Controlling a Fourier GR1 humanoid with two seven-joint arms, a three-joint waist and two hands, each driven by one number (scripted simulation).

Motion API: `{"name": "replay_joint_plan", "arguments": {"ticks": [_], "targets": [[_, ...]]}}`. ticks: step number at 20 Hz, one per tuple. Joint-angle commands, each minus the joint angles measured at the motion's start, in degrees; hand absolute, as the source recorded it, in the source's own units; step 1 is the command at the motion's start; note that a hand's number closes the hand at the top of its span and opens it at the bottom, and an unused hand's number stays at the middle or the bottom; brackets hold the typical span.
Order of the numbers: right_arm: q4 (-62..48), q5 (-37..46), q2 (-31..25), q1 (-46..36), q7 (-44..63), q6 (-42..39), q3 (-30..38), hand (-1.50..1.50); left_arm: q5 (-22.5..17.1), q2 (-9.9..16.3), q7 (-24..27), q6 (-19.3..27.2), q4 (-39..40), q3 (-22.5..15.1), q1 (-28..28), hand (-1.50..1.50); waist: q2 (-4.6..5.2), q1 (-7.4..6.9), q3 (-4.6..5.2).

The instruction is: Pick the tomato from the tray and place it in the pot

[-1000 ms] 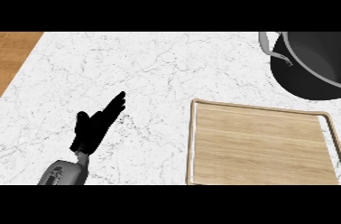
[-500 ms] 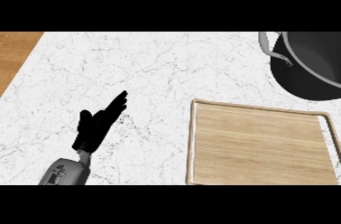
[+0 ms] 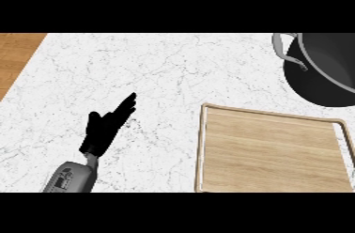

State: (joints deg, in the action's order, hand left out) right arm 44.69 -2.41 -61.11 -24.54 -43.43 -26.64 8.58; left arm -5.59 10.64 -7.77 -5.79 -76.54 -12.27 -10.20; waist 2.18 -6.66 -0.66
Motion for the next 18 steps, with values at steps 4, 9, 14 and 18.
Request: {"name": "replay_joint_plan", "arguments": {"ticks": [4,9,14,18], "targets": [[-4.0,7.1,-0.8,-7.8,-8.7,-3.5,-6.8,1.5,0.8,-0.4,0.7,0.2,0.4,-0.4,-0.4,0.0,-0.02,-0.84,0.22],[-6.3,14.2,2.4,-14.2,-8.5,2.1,-13.2,1.5,0.2,-0.4,0.6,-0.4,1.0,0.3,-0.6,0.0,-0.01,-0.82,0.33],[-10.3,21.0,7.7,-20.2,-9.6,8.1,-18.6,1.5,1.6,-1.9,0.3,2.0,2.1,0.1,-0.6,0.0,-0.31,0.45,0.4],[-11.6,30.4,10.1,-23.8,-6.5,21.2,-23.4,1.5,1.5,-0.5,-1.3,0.5,0.8,-0.1,-1.0,0.0,-0.47,0.65,0.45]]}}
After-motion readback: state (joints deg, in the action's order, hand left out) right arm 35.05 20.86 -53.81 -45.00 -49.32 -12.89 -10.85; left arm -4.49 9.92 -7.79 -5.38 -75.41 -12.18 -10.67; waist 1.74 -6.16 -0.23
